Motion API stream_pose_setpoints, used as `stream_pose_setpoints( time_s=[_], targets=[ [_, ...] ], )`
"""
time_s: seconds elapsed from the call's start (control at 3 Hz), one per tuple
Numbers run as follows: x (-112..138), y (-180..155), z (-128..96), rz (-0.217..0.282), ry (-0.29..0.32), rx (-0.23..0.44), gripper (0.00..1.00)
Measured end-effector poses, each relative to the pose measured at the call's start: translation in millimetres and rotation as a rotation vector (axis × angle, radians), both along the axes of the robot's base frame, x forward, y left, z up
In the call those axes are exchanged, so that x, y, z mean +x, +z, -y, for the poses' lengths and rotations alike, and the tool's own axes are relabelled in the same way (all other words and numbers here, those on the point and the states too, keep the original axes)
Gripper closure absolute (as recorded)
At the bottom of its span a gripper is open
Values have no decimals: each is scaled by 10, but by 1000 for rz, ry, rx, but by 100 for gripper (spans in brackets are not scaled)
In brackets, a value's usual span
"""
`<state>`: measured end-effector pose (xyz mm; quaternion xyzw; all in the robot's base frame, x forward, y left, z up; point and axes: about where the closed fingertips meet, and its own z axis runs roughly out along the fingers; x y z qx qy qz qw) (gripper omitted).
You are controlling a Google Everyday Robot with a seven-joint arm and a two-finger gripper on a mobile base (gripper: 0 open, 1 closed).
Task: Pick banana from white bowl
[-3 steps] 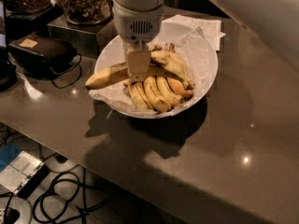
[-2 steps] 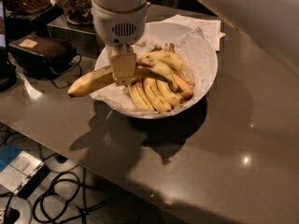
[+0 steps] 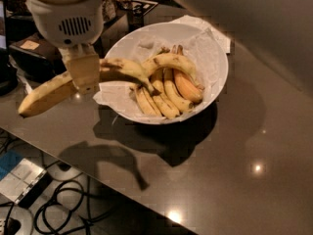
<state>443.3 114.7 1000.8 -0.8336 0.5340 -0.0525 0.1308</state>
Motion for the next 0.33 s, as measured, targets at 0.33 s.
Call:
stream_pose_setpoints(
  time_s=[0.33],
  targets=[
    [-2,68,-52,22,5,28,100]
  ],
)
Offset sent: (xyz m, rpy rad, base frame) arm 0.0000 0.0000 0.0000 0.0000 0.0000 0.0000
